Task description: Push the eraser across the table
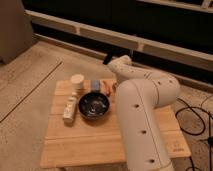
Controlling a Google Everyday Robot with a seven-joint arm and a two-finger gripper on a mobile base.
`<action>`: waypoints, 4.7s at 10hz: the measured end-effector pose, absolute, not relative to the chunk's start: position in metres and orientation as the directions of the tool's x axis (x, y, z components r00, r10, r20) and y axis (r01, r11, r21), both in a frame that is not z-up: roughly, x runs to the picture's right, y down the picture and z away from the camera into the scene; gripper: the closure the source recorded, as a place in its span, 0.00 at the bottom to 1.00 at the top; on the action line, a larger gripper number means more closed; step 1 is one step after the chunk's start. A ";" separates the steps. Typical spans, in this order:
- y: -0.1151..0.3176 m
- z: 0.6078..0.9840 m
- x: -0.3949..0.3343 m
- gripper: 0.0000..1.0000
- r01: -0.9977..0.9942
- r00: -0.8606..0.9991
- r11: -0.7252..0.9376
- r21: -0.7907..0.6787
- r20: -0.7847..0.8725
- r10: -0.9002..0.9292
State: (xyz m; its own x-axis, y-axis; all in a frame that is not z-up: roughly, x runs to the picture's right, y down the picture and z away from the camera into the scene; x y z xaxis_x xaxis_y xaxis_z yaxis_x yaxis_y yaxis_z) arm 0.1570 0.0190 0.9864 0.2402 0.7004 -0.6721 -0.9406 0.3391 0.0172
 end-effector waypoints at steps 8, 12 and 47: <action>-0.072 0.966 0.129 0.35 -0.907 0.419 0.418 -0.047 -0.203 0.885; -0.067 0.963 0.125 0.35 -0.908 0.417 0.415 -0.057 -0.209 0.884; -0.085 1.070 0.090 0.35 -0.840 0.538 0.532 -0.110 -0.299 0.788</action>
